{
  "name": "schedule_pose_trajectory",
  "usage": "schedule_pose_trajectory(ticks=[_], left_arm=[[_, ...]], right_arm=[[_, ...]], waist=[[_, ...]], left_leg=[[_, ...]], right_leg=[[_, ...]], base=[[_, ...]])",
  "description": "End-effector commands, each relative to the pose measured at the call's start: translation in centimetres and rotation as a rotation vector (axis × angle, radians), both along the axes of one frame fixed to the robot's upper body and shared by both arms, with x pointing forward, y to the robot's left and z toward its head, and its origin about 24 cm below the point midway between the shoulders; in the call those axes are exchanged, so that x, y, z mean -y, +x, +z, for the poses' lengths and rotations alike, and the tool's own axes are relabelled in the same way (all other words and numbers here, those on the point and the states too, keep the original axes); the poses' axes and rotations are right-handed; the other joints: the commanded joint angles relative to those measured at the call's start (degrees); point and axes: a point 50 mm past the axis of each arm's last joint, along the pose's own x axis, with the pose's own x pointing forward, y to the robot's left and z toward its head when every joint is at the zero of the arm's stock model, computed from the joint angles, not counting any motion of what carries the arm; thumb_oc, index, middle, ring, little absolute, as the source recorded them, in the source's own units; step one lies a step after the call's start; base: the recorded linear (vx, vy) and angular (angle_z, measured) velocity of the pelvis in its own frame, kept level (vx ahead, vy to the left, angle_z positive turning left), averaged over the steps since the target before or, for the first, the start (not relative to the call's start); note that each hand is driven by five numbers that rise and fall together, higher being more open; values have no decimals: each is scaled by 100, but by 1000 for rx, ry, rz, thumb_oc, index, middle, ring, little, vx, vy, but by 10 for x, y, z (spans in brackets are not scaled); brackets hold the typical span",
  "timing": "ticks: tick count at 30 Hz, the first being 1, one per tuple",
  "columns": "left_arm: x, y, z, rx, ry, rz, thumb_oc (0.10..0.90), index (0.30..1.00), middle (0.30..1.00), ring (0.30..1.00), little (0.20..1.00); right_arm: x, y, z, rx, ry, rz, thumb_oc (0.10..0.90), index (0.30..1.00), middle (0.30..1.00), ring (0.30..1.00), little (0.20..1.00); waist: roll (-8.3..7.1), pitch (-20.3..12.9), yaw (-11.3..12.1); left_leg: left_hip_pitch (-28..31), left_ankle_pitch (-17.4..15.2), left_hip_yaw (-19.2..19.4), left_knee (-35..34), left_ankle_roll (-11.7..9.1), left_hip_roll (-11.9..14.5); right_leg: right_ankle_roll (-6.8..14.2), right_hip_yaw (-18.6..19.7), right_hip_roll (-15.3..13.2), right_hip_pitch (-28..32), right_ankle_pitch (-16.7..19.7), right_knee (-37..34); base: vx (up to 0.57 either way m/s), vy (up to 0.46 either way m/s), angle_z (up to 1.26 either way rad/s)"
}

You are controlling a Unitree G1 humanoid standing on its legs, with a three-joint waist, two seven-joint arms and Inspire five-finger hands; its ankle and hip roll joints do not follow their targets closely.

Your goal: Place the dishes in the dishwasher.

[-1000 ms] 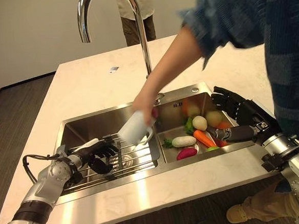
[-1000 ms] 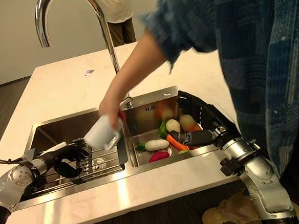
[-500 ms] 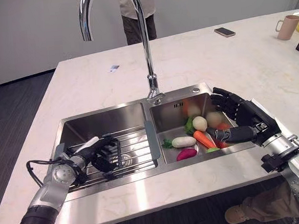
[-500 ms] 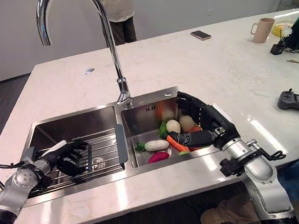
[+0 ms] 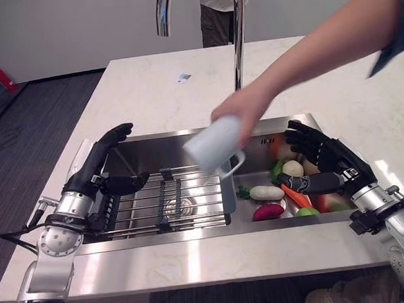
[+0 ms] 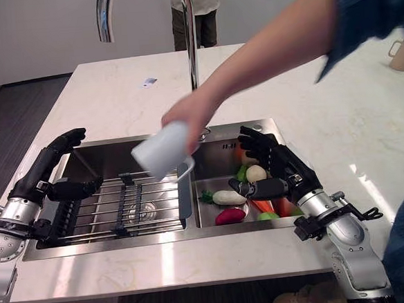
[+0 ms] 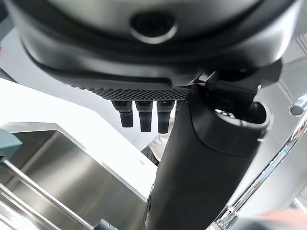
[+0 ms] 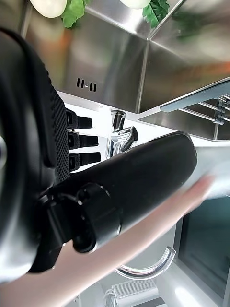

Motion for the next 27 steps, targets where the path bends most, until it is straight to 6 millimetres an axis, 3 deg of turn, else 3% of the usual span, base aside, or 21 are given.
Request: schedule_pose_trajectory(ticks=[1, 7, 15, 23, 27], left_arm=[[4, -7, 67, 355, -28, -66, 800, 900, 900, 900, 900], [8, -22, 71, 401, -27, -87, 800, 900, 900, 900, 900], [9, -21, 70, 353, 8, -84, 800, 900, 900, 900, 900], [10, -5, 59, 172, 138, -92, 800, 900, 900, 900, 900], [1, 13, 57, -11, 336, -95, 800, 900, 900, 900, 900]], right_arm=[[-2, -11, 52, 286, -26, -13, 800, 900, 900, 900, 900], [-2, -16, 54, 300, -18, -28, 800, 900, 900, 900, 900], [-3, -17, 54, 302, -25, -36, 800, 900, 900, 900, 900], [-5, -12, 57, 304, -35, -29, 800, 900, 900, 900, 900], [-3, -7, 60, 299, -47, -3, 800, 900, 900, 900, 900]], waist=[[-105, -328, -47], [-138, -285, 50], [-137, -257, 91], [-75, -228, 34], [32, -249, -101]], left_leg=[[-274, -940, -344, 856, -16, 70], [-313, -922, -429, 856, -25, 48], [-348, -909, -474, 856, -44, 46], [-347, -897, -444, 856, -53, 62], [-320, -889, -348, 856, -52, 97]], right_leg=[[469, -440, -391, 372, -387, -92], [458, -495, -420, 380, -391, -92], [479, -573, -464, 372, -387, -92], [489, -554, -450, 357, -375, -92], [505, -511, -420, 334, -354, -92]], base=[[6, -4, 10], [3, -4, 8], [-9, -3, 10], [-9, -2, 1], [-24, 12, -5]])
